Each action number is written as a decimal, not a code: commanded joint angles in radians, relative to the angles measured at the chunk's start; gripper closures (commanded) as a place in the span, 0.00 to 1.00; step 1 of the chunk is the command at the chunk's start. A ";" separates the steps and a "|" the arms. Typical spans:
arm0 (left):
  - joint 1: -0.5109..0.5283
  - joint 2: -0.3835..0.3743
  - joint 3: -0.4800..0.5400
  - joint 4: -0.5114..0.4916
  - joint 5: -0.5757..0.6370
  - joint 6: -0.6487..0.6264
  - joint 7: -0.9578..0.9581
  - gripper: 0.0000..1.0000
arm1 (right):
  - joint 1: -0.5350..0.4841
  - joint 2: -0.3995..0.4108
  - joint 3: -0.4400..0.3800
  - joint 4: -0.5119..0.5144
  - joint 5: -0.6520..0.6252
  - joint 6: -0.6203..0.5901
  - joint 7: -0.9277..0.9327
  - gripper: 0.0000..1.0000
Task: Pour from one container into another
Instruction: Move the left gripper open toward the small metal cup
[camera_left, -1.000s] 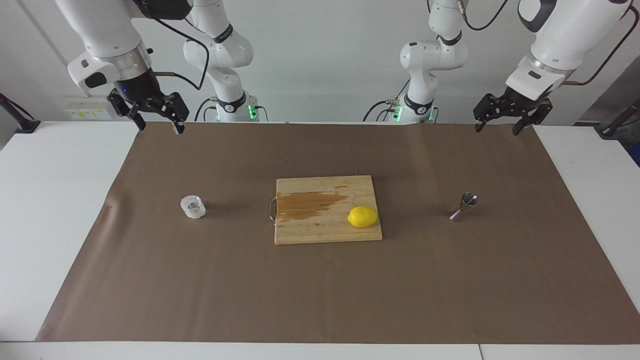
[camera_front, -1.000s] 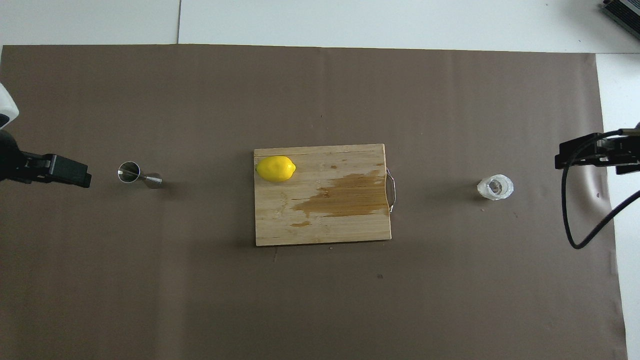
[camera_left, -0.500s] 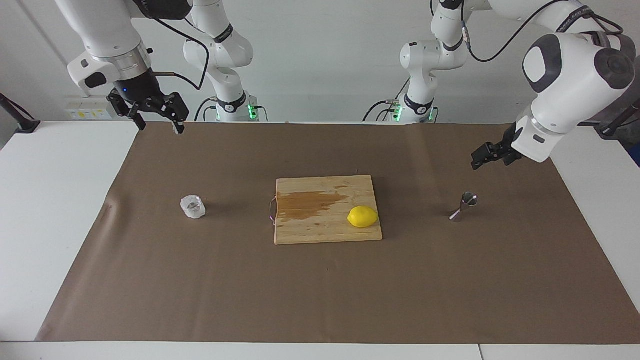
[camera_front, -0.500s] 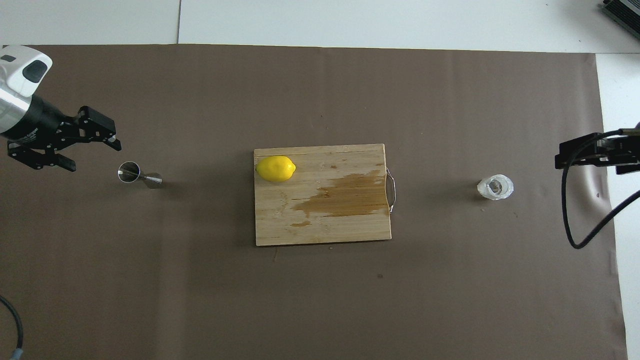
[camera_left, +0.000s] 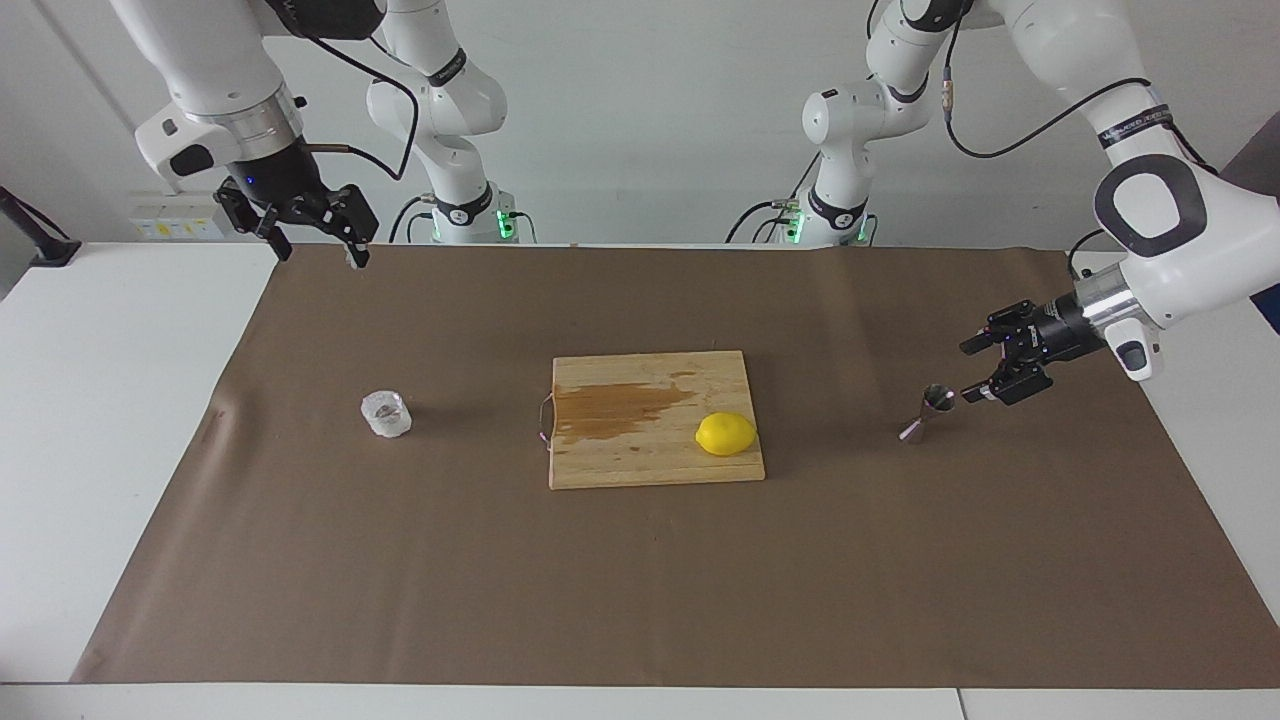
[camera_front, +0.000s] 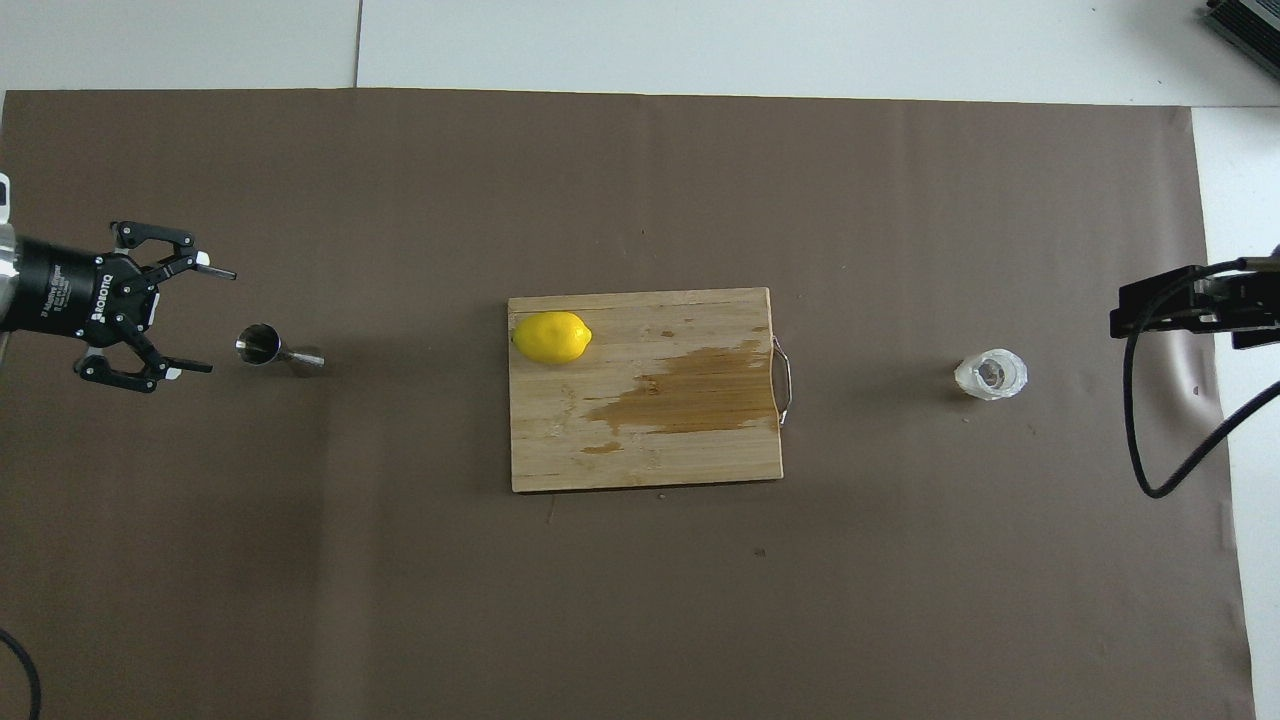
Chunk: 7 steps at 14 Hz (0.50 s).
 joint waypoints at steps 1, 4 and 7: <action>0.023 -0.135 -0.004 -0.246 -0.166 0.176 -0.200 0.00 | -0.008 -0.005 0.006 0.006 0.011 -0.017 -0.021 0.00; 0.044 -0.144 -0.004 -0.347 -0.318 0.278 -0.313 0.00 | -0.008 -0.005 0.006 0.006 0.009 -0.017 -0.021 0.00; 0.070 -0.139 -0.004 -0.396 -0.374 0.312 -0.316 0.00 | -0.008 -0.005 0.006 0.006 0.011 -0.017 -0.021 0.00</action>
